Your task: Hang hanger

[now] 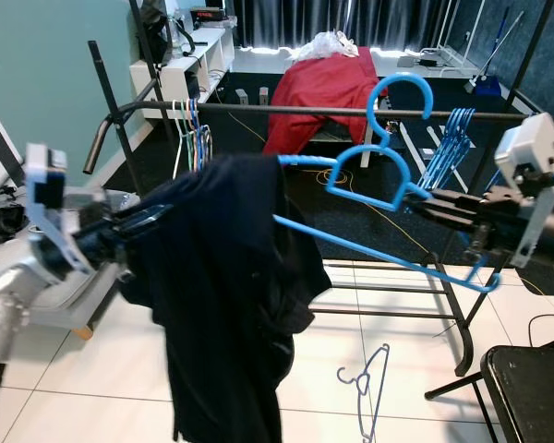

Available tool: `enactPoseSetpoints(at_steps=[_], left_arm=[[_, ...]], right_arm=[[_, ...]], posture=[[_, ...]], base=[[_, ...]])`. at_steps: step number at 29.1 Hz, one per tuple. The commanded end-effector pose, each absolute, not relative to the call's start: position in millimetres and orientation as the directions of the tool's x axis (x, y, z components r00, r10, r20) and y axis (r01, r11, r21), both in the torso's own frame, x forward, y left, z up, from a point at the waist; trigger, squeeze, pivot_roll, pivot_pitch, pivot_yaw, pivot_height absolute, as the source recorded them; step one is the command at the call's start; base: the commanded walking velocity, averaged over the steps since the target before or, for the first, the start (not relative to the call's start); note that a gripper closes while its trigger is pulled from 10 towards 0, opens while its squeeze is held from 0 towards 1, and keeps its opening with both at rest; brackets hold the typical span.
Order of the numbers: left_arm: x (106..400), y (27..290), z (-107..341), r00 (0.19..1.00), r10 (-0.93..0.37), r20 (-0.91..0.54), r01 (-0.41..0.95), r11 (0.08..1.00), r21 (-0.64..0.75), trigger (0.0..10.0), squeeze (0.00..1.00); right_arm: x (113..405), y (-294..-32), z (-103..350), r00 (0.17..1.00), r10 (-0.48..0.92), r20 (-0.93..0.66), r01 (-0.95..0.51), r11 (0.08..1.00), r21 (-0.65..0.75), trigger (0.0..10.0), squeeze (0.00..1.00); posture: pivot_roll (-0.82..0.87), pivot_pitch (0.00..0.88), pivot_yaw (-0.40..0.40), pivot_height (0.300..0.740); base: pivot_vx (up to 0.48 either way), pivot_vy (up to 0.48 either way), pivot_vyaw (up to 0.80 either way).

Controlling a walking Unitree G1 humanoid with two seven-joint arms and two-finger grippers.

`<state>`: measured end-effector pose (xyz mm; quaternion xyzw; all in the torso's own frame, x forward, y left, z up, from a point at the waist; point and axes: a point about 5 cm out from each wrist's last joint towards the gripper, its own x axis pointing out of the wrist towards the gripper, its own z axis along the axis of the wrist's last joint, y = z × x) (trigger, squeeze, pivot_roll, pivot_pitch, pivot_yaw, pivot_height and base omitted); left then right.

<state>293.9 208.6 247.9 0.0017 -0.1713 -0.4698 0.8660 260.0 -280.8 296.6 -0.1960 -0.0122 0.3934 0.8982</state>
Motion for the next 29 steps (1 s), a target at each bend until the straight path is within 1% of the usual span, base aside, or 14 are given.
enactPoseSetpoints(at_steps=[1, 3, 5, 9, 10, 12, 13, 16, 19, 20, 21, 25, 26, 29], left_arm=[[292.5, 241.5, 257.5, 0.582, -0.741, 0.334, 0.737, 0.655, 0.168, 0.0, 0.0], [292.1, 251.1, 266.5, 0.595, -0.71, 0.377, 0.711, 0.684, 0.166, 0.0, 0.0], [291.7, 261.3, 282.2, 0.596, -0.653, 0.468, 0.675, 0.723, 0.15, 0.0, 0.0], [291.7, 262.7, 285.6, 0.593, -0.638, 0.492, 0.667, 0.731, 0.144, 0.0, 0.0], [292.7, 262.8, 290.1, 0.584, -0.612, 0.533, 0.662, 0.739, 0.123, 0.0, 0.0], [292.7, 262.8, 290.1, 0.584, -0.612, 0.533, 0.662, 0.739, 0.123, 0.0, 0.0], [294.6, 260.1, 295.9, 0.563, -0.587, 0.581, 0.67, 0.737, 0.094, 0.0, 0.0], [297.8, 244.9, 299.5, 0.516, -0.609, 0.603, 0.723, 0.687, 0.076, 0.0, 0.0], [297.8, 244.9, 299.5, 0.516, -0.609, 0.603, 0.723, 0.687, 0.076, 0.0, 0.0], [298.9, 233.5, 293.5, 0.504, -0.647, 0.572, 0.753, 0.654, 0.076, 1.4, 0.0], [297.5, 221.1, 284.2, 0.479, -0.697, 0.534, 0.793, 0.604, 0.077, 6.2, 0.0], [297.5, 221.1, 284.2, 0.479, -0.697, 0.534, 0.793, 0.604, 0.077, 6.2, 0.0], [293.8, 208.9, 274.5, 0.443, -0.738, 0.509, 0.836, 0.545, 0.062, 10.0, 1.0], [287.3, 194.1, 262.5, 0.392, -0.79, 0.472, 0.883, 0.467, 0.049, 10.0, 1.0]], right_arm=[[259.1, -313.2, 297.3, 0.805, 0.576, -0.14, -0.582, 0.724, -0.369, 0.0, 0.0], [256.5, -323.3, 289.8, 0.82, 0.536, -0.202, -0.57, 0.732, -0.373, 0.0, 0.0], [247.1, -327.9, 269.8, 0.776, 0.535, -0.335, -0.628, 0.705, -0.329, 0.0, 0.0], [243.7, -326.2, 263.1, 0.748, 0.547, -0.375, -0.657, 0.691, -0.301, 0.0, 0.0], [239.1, -320.3, 248.4, 0.693, 0.564, -0.448, -0.705, 0.659, -0.261, 0.0, 0.0], [239.1, -320.3, 248.4, 0.693, 0.564, -0.448, -0.705, 0.659, -0.261, 0.0, 0.0], [235.8, -315.5, 230.7, 0.64, 0.549, -0.537, -0.74, 0.628, -0.24, 0.0, 0.0], [242.3, -305.5, 222.4, 0.641, 0.561, -0.524, -0.747, 0.612, -0.259, 0.0, 0.0], [242.3, -305.5, 222.4, 0.641, 0.561, -0.524, -0.747, 0.612, -0.259, 0.0, 0.0], [249.5, -301.7, 229.7, 0.677, 0.573, -0.463, -0.726, 0.624, -0.289, 0.0, 0.0], [256.5, -298.8, 240.6, 0.711, 0.59, -0.383, -0.701, 0.641, -0.315, 0.0, 0.0], [256.5, -298.8, 240.6, 0.711, 0.59, -0.383, -0.701, 0.641, -0.315, 0.0, 0.0], [261.6, -295.6, 252.0, 0.735, 0.606, -0.304, -0.678, 0.656, -0.332, 0.0, 0.0], [265.2, -290.5, 266.2, 0.746, 0.634, -0.205, -0.662, 0.667, -0.342, 0.0, 0.0]], posture=[[-0.12, 0.003, 0.005, 0.74], [-0.11, 0.006, 0.0, 0.74], [-0.12, 0.007, 0.0, 0.74], [-0.12, 0.007, 0.0, 0.74], [-0.12, 0.005, 0.003, 0.74], [-0.12, 0.005, 0.003, 0.74], [-0.12, 0.005, 0.003, 0.74], [-0.12, 0.0, 0.006, 0.74], [-0.12, 0.0, 0.006, 0.74], [-0.12, 0.0, 0.006, 0.74], [-0.12, 0.0, 0.006, 0.74], [-0.12, 0.0, 0.006, 0.74], [-0.11, 0.0, 0.005, 0.74], [-0.11, 0.0, 0.005, 0.74]], base=[[0.0, 0.0, 0.0], [0.0, 0.0, 0.0], [0.0, 0.0, 0.0], [0.0, 0.0, 0.0], [0.0, 0.0, 0.0], [0.0, 0.0, 0.0], [0.0, 0.0, 0.0], [0.0, 0.0, 0.0], [0.0, 0.0, 0.0], [0.0, 0.0, 0.0], [0.0, 0.0, 0.0], [0.0, 0.0, 0.0], [0.0, 0.0, 0.0], [0.0, 0.0, 0.0]])
